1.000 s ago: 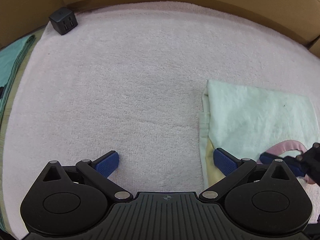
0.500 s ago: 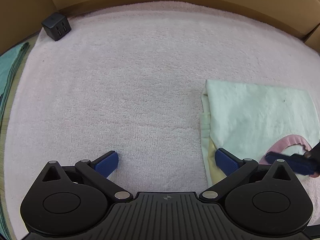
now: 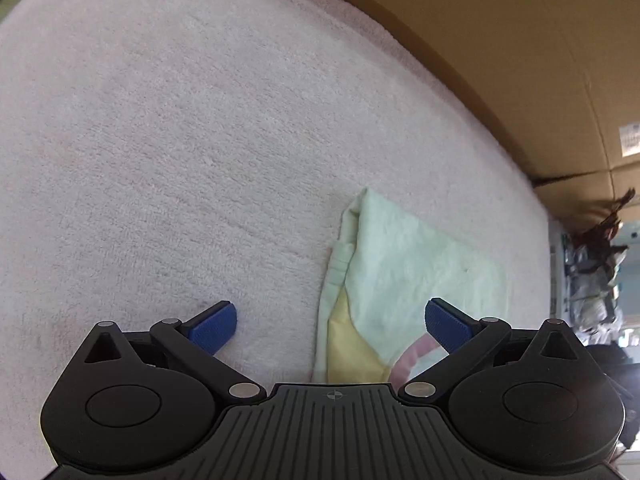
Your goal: Fold clothes
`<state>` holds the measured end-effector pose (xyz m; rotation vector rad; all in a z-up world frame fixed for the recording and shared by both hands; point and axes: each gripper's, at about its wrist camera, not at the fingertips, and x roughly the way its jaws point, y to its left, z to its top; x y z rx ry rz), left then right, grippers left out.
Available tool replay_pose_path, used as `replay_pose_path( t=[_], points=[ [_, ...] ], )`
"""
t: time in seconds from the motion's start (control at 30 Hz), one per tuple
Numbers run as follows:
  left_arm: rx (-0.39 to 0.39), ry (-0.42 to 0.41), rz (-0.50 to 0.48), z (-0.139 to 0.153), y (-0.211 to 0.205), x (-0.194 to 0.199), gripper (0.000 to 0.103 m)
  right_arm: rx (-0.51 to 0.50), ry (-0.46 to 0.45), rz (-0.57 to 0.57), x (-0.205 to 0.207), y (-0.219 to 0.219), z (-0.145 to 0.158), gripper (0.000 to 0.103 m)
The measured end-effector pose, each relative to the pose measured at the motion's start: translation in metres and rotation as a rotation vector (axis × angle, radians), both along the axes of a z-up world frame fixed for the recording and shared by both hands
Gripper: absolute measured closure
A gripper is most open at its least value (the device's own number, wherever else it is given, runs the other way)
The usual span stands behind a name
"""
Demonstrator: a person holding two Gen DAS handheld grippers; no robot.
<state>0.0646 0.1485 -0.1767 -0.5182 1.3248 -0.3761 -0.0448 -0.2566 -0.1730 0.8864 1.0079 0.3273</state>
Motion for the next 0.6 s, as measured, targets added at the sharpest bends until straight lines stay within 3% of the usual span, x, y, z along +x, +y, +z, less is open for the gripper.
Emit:
replay_pose_path(
  t=[0.17, 0.43, 0.6],
  points=[
    [-0.033, 0.03, 0.012, -0.001, -0.002, 0.009, 0.0, 0.071, 0.044, -0.112, 0.005, -0.048, -0.026, 0.047],
    [-0.055, 0.046, -0.018, -0.003, -0.027, 0.01, 0.0, 0.026, 0.062, -0.063, 0.02, -0.035, -0.032, 0.047],
    [-0.08, 0.061, -0.036, -0.004, -0.032, 0.013, 0.003, 0.048, 0.068, -0.041, 0.031, -0.033, -0.035, 0.047]
  ],
)
